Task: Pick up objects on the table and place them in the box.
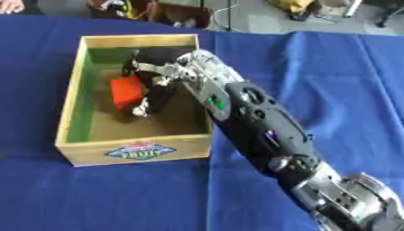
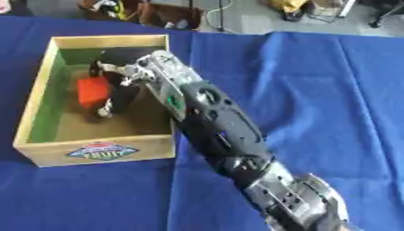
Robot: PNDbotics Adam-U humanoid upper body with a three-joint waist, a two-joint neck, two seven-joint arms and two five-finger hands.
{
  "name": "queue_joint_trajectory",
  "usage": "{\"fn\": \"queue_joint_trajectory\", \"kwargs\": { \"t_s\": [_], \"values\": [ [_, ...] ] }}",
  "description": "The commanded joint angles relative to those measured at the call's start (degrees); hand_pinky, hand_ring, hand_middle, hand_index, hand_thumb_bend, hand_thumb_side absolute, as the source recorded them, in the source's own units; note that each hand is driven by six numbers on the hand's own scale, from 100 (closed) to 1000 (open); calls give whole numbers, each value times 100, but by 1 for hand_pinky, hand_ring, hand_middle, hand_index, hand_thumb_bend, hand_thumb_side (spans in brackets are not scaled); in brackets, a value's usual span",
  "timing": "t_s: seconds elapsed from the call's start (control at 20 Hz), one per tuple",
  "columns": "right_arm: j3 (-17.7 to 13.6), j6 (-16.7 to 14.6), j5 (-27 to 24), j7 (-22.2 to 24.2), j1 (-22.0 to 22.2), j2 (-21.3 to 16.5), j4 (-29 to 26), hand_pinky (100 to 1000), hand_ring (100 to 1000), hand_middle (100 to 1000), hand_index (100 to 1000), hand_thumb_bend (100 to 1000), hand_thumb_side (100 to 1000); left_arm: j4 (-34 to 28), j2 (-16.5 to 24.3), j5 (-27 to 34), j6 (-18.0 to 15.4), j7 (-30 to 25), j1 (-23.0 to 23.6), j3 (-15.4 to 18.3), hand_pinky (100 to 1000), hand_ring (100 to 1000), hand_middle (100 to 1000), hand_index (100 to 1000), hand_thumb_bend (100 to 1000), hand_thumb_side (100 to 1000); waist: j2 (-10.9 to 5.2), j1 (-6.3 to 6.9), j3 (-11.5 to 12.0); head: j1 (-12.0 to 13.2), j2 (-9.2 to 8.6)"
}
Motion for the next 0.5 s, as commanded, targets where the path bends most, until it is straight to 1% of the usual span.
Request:
{"fn": "queue_joint_trajectory", "kwargs": {
  "t_s": [0.05,0.1,0.15,0.25,0.3,0.35,0.4,0.45,0.5],
  "values": [
    [41,-283,425,127,-107,36,-16,734,761,661,639,100,482,-107,67,18,15,-10,-45,-21,625,916,815,707,100,989,-116,43,-6,-7,-39],
    [50,-384,523,197,-112,44,-21,764,807,732,716,100,561,-107,66,19,16,-12,-44,-23,625,916,815,707,100,989,-118,42,-7,-10,-41],
    [46,-477,607,260,-118,50,-29,774,822,750,744,100,596,-107,65,20,18,-15,-42,-25,625,916,815,707,100,988,-119,42,-7,-12,-43],
    [30,-636,738,350,-124,58,-52,800,858,795,811,100,702,-107,63,21,21,-20,-38,-27,625,916,815,707,100,988,-121,42,-7,-13,-49],
    [21,-706,788,382,-125,60,-63,804,864,806,835,100,764,-107,63,21,25,-21,-37,-27,625,916,815,707,100,989,-122,42,-8,-9,-49],
    [9,-759,823,397,-125,61,-75,808,869,817,860,100,846,-107,62,22,28,-21,-36,-26,625,916,815,707,100,989,-122,43,-9,-8,-50],
    [-4,-799,845,397,-126,60,-95,813,874,831,891,134,932,-107,61,23,31,-21,-34,-26,626,916,815,707,100,989,-122,44,-11,-6,-51],
    [-17,-828,855,391,-126,58,-115,819,879,842,917,198,987,-107,60,23,34,-22,-32,-26,626,917,815,707,100,990,-121,44,-14,-4,-49],
    [-31,-845,850,379,-128,55,-138,822,884,850,932,230,1000,-107,59,23,37,-24,-30,-26,626,917,815,707,100,990,-121,44,-18,-2,-43]
  ]
}}
